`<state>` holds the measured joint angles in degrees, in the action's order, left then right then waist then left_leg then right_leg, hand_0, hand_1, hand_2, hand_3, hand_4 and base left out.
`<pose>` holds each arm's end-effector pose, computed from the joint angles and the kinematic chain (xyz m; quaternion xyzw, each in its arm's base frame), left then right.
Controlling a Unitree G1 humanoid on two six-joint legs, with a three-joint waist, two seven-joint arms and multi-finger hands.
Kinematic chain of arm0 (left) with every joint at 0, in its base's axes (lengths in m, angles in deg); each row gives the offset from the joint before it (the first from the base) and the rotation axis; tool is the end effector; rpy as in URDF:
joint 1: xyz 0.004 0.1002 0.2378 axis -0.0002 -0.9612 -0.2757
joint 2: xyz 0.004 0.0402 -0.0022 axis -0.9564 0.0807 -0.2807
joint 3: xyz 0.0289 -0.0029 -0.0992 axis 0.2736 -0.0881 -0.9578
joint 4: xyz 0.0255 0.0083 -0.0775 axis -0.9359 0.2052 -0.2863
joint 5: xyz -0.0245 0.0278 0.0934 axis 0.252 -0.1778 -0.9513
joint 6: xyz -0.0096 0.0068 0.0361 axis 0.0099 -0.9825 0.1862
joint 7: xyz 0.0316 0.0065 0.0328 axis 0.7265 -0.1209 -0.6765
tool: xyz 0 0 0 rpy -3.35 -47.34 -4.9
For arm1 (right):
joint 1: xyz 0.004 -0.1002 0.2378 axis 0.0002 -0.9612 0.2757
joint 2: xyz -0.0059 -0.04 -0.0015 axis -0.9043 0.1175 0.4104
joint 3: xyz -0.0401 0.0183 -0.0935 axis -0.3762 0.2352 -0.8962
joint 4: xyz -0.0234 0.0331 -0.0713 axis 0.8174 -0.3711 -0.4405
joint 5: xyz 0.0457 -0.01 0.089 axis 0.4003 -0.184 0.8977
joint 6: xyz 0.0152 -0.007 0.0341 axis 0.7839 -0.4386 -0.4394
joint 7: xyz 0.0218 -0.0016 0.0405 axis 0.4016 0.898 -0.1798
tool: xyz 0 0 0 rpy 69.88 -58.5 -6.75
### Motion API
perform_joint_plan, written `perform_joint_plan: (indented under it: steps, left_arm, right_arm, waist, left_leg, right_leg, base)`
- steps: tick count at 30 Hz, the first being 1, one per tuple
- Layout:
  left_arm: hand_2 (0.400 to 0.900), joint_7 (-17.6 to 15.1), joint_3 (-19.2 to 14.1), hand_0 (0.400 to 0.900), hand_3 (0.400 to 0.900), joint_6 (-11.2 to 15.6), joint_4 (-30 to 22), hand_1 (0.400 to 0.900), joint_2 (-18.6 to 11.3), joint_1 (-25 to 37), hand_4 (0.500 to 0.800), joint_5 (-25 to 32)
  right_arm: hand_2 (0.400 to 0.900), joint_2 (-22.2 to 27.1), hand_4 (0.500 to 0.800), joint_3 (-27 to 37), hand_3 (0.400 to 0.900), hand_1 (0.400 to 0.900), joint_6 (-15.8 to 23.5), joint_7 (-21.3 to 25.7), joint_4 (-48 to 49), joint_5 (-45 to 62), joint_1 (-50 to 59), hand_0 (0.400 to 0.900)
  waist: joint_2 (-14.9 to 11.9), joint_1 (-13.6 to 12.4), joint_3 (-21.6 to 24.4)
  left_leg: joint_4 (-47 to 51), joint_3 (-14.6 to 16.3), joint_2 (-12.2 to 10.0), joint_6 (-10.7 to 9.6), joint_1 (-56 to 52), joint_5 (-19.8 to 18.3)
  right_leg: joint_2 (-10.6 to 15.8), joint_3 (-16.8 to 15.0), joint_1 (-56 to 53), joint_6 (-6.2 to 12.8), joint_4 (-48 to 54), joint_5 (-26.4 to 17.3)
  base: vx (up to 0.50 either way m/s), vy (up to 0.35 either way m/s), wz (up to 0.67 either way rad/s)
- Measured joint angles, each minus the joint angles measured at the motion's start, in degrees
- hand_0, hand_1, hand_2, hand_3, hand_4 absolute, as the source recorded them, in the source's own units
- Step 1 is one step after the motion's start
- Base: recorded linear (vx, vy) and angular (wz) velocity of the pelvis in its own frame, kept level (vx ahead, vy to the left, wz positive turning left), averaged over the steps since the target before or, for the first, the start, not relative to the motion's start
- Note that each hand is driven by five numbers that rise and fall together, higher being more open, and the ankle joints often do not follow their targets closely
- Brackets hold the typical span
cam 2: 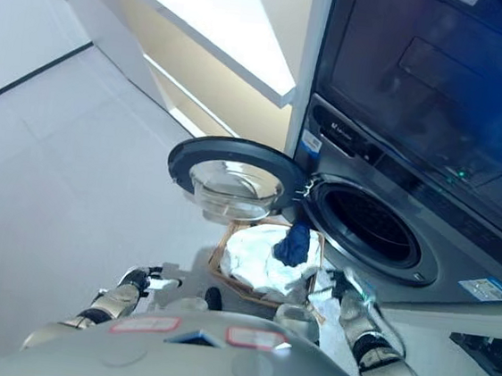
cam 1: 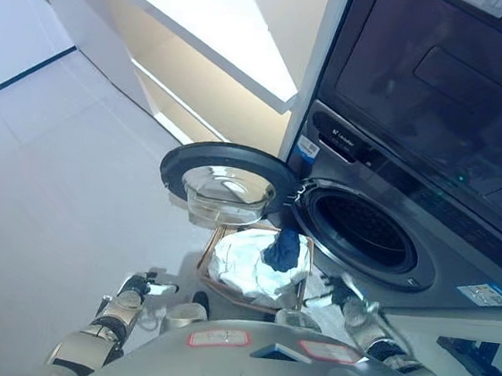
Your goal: Put the clothes in the basket into the washing machine.
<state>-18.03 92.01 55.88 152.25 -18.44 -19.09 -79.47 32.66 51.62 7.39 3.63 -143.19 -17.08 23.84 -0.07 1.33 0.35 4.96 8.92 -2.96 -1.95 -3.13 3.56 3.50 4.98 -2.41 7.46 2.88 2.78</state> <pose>0.0648 0.2244 -0.1157 0.2097 0.5767 0.0265 0.7891 0.0953 -0.2297 -0.1008 -0.4245 0.4618 0.1267 0.7685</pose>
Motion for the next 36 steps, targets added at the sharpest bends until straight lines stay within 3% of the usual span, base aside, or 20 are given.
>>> perform_joint_plan:
  steps: [7, 12, 13, 15, 16, 24, 31, 36]
  left_arm:
    - [0.9, -1.4, 0.4, 0.9, 0.9, 0.7, -2.0, 0.9, 0.0, 3.9, 0.8, 0.4]
    - [0.9, -3.7, 2.0, 0.9, 0.9, 1.0, -4.0, 0.9, -0.3, 9.0, 0.8, 3.0]
    - [0.9, -4.3, 2.2, 0.9, 0.9, 0.9, -5.0, 0.9, -0.4, 10.3, 0.8, 3.6]
    - [0.9, -5.8, 2.9, 0.9, 0.9, 1.8, -13.1, 0.9, -0.7, 9.1, 0.8, 3.8]
    - [0.9, -6.2, 3.5, 0.9, 0.9, 2.3, -13.6, 0.9, -0.6, 9.9, 0.8, 4.0]
    - [0.9, -10.8, 7.8, 0.9, 0.9, 0.8, -10.1, 0.9, 0.1, 17.5, 0.8, 6.2]
    - [0.9, -15.0, 9.0, 0.9, 0.9, 1.0, -10.6, 0.9, -0.3, 29.8, 0.8, 8.4]
    - [0.9, -16.9, 9.7, 0.9, 0.9, 1.0, -9.9, 0.9, -0.4, 35.2, 0.8, 9.9]
  right_arm:
    - [0.9, 8.6, 0.8, -6.7, 0.9, 0.9, 0.4, 0.0, 5.5, -13.6, 10.3, 0.9]
    - [0.9, 8.9, 0.8, -8.0, 0.9, 0.9, 0.3, 0.3, 7.0, -14.1, 18.1, 0.9]
    - [0.9, 8.9, 0.8, -8.9, 0.9, 0.9, 0.2, 0.5, 7.0, -14.1, 20.2, 0.9]
    - [0.9, 9.5, 0.8, -8.6, 0.9, 0.9, 0.0, 1.7, 7.7, -14.0, 21.9, 0.9]
    - [0.9, 9.5, 0.8, -8.6, 0.9, 0.9, -0.4, 1.8, 7.3, -13.8, 22.9, 0.9]
    - [0.9, 7.3, 0.8, -9.7, 0.9, 0.9, -1.8, 7.1, 3.6, -12.2, 33.3, 0.9]
    - [0.9, 5.3, 0.8, -11.8, 0.9, 0.9, -3.2, 10.4, -2.3, -10.8, 42.5, 0.9]
    - [0.9, 4.2, 0.8, -13.6, 0.9, 0.9, -3.7, 13.1, -7.1, -10.6, 47.4, 0.9]
  waist:
    - [0.8, -1.0, -6.1]
    - [0.9, -1.8, -11.4]
    - [0.9, -2.1, -12.7]
    - [0.6, -2.6, -15.0]
    - [0.6, -3.2, -15.7]
    - [-0.6, -3.0, -19.6]
    - [-1.9, -2.2, -20.5]
    - [-2.2, -1.3, -20.5]
  left_leg:
    - [-2.4, -1.5, -0.3, 0.0, 8.6, 1.4]
    - [-6.3, -2.6, -0.6, 0.1, 17.2, 1.9]
    - [-7.8, -2.9, -0.6, 0.1, 19.7, 1.8]
    - [-10.3, -4.3, -0.4, 0.1, 23.7, 1.8]
    - [-11.2, -5.0, -0.1, 0.0, 25.4, 1.9]
    - [-20.4, -7.6, 0.9, -0.5, 40.0, 1.1]
    - [-28.9, -7.5, 0.1, -0.2, 52.4, -0.3]
    - [-35.8, -7.7, 0.2, 0.5, 59.5, -2.4]
  right_leg:
    - [-0.2, 1.1, 7.8, 0.23, -2.5, -0.8]
    - [0.0, 2.0, 17.1, 0.19, -9.2, 0.3]
    - [0.3, 2.2, 19.8, -0.04, -12.1, 1.4]
    - [1.1, 3.3, 24.4, -0.68, -17.1, 3.2]
    - [1.6, 3.9, 26.4, -1.0, -19.9, 4.5]
    - [4.8, 6.1, 41.2, -2.5, -34.0, 9.1]
    - [6.2, 7.0, 51.7, -3.39, -41.1, 10.6]
    - [7.6, 6.8, 57.9, -3.19, -46.8, 12.2]
  base:
    - [-0.12, -0.001, 0.14]
    - [-0.14, -0.028, 0.26]
    - [-0.09, -0.051, 0.46]
    - [-0.08, -0.033, 0.36]
    - [-0.07, -0.049, 0.36]
    - [-0.05, -0.02, 0.2]
    - [0.01, -0.004, 0.11]
    - [0.01, -0.008, 0.14]
